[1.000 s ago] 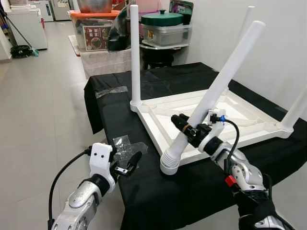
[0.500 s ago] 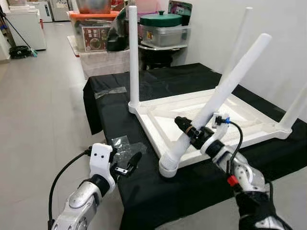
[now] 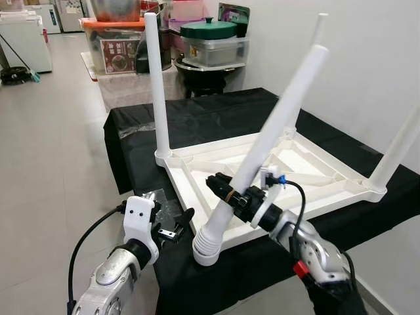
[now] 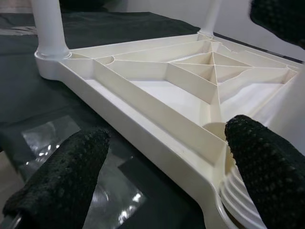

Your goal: Building children table

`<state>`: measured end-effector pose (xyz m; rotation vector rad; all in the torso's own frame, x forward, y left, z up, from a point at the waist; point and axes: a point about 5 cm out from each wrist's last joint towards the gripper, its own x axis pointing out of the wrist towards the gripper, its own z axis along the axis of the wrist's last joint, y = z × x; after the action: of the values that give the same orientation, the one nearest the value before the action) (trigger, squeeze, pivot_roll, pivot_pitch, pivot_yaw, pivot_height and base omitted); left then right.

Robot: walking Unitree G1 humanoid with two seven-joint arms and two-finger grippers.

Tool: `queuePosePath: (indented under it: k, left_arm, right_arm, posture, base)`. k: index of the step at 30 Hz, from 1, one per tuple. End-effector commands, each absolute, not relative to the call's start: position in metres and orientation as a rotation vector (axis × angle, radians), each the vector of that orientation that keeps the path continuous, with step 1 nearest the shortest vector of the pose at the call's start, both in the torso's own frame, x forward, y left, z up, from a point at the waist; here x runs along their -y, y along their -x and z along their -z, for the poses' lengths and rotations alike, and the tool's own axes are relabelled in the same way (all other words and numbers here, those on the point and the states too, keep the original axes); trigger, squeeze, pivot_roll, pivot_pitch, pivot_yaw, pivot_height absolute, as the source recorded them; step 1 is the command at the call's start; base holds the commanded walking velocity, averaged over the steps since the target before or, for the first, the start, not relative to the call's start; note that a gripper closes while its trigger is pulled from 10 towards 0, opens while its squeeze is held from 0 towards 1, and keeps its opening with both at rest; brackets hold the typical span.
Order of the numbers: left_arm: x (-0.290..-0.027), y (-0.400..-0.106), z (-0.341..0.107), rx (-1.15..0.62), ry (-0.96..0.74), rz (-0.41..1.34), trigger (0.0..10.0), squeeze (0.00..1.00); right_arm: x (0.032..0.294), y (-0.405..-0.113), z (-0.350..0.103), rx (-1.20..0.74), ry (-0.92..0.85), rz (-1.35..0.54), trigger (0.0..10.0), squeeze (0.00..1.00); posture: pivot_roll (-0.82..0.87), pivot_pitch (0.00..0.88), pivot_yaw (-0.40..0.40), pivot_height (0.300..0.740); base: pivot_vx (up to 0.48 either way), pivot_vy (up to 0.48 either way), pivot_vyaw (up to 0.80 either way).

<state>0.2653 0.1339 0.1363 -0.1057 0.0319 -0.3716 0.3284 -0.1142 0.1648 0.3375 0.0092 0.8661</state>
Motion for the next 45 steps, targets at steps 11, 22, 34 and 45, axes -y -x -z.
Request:
queuePosePath:
  k: [11,22,34,45]
  left_arm:
    - [-0.136,-0.265,-0.132,-0.042,0.098,0.349,10.0,0.00]
    - [-0.136,-0.266,-0.131,-0.046,0.099,0.351,10.0,0.00]
    - [-0.136,-0.265,-0.130,-0.049,0.102,0.344,10.0,0.00]
    - [-0.136,-0.266,-0.129,-0.048,0.106,0.338,10.0,0.00]
  right_arm:
    - [0.148,-0.327,-0.163,-0.030,0.040,-0.800,0.0,0.00]
    - [0.135,-0.320,-0.157,-0.003,0.024,-0.843,0.0,0.00]
    - [0.132,-0.314,-0.150,-0.010,-0.001,-0.774,0.0,0.00]
    - [0.128,-0.319,-0.128,-0.221,0.083,-0.436,0.0,0.00]
  posture:
    - [0.05,0.000,-0.045,0.740]
    - [0.05,0.000,-0.044,0.740]
    - [0.05,0.000,-0.047,0.740]
    - [0.05,0.000,-0.050,0.740]
  base:
    - [0.000,0.000,0.00]
    - [0.000,0.000,0.00]
    - [0.000,0.000,0.00]
    - [0.000,0.000,0.00]
